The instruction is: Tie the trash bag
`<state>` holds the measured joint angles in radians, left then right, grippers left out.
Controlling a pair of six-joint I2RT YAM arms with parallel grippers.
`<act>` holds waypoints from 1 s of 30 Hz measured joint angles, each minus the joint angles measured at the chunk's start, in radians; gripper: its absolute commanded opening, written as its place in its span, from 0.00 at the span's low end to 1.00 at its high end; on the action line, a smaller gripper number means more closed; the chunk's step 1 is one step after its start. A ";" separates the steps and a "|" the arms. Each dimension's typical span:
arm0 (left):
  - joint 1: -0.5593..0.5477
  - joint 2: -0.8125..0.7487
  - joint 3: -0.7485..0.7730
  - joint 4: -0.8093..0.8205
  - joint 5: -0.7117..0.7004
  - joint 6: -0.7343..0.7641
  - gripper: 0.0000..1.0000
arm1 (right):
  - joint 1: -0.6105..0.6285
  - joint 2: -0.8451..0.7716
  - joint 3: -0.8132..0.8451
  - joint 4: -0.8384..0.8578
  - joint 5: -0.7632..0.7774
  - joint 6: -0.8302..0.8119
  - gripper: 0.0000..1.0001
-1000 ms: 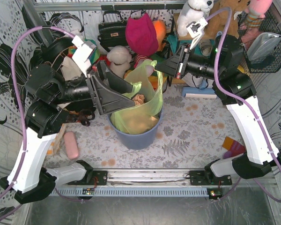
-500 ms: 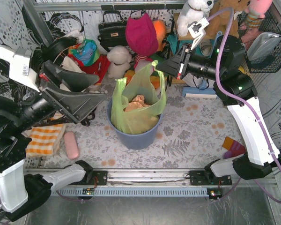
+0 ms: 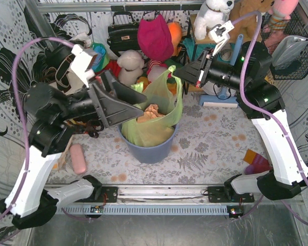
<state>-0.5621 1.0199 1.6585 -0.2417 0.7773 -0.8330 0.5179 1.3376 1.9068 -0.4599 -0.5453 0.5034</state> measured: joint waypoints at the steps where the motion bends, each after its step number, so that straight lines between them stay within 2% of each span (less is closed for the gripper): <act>1: 0.000 0.014 -0.013 0.029 0.032 -0.034 0.99 | 0.000 0.000 0.000 0.003 0.000 0.000 0.00; 7: 0.000 0.022 -0.056 0.071 0.103 -0.121 0.98 | 0.000 0.000 -0.013 0.032 0.000 0.001 0.00; 17: 0.000 -0.133 -0.158 0.027 0.097 -0.113 1.00 | 0.000 0.000 -0.021 0.042 0.011 0.003 0.00; 30: 0.000 -0.356 -0.579 0.124 0.129 -0.138 0.98 | 0.000 0.012 -0.020 0.042 0.015 0.007 0.00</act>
<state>-0.5621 0.6640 1.0794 -0.1177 0.9066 -0.9714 0.5179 1.3495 1.8866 -0.4175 -0.5301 0.5106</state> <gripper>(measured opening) 0.982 0.003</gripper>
